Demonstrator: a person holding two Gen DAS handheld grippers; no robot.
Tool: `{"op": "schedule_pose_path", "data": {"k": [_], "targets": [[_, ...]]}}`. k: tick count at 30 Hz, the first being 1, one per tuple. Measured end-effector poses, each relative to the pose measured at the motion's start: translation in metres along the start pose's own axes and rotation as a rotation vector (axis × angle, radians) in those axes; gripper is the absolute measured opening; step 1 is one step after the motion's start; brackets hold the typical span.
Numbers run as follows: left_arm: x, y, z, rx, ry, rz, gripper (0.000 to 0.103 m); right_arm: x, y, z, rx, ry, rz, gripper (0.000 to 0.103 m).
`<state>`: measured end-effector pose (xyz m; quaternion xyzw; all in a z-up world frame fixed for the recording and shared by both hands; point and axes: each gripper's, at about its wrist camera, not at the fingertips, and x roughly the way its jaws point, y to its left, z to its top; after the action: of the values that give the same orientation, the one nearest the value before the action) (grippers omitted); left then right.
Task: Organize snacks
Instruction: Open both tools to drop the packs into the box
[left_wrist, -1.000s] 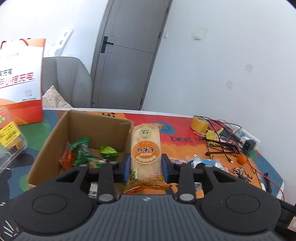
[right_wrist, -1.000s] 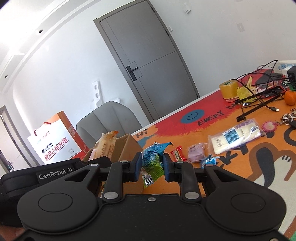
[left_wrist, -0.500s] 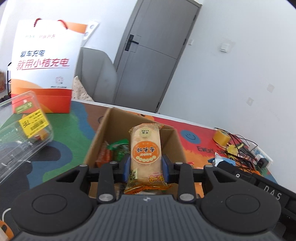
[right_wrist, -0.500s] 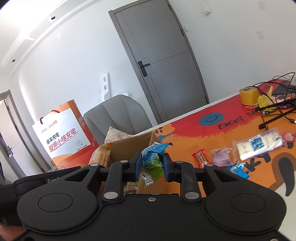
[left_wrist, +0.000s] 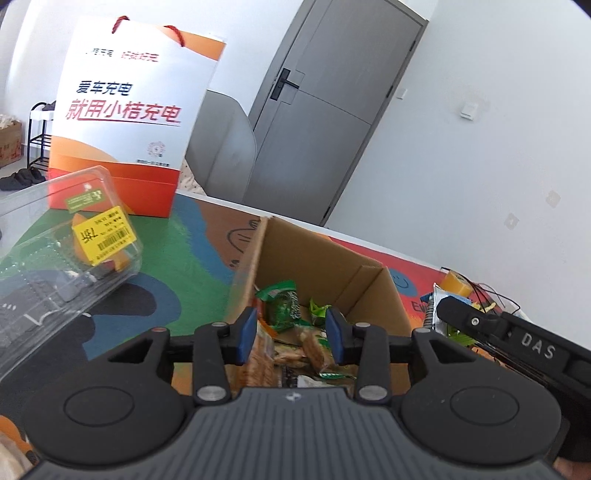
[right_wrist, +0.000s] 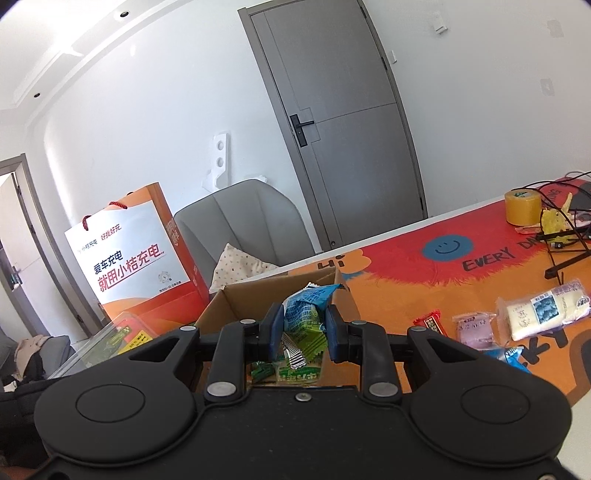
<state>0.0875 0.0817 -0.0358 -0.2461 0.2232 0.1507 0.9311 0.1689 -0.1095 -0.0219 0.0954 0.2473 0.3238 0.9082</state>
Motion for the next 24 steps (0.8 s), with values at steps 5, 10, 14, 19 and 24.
{"op": "schedule_pose_path", "data": {"k": [5, 10, 14, 19, 24], "targets": [[-0.004, 0.003, 0.003, -0.005, -0.003, -0.009, 0.04, 0.011, 0.007, 0.003, -0.013, 0.005, 0.006, 0.025], [-0.004, 0.003, 0.003, -0.003, -0.003, -0.009, 0.04, 0.021, 0.01, 0.007, -0.015, 0.003, 0.0, 0.026], [-0.002, 0.004, 0.004, -0.006, 0.001, -0.009, 0.041, 0.023, 0.011, 0.008, -0.031, 0.015, -0.033, 0.042], [-0.002, -0.002, 0.003, 0.001, 0.0, -0.005, 0.048, 0.012, 0.004, 0.007, -0.011, 0.018, -0.034, 0.043], [-0.003, -0.011, 0.002, 0.015, -0.003, -0.012, 0.061, 0.0, -0.011, 0.005, 0.02, 0.024, -0.051, 0.047]]}}
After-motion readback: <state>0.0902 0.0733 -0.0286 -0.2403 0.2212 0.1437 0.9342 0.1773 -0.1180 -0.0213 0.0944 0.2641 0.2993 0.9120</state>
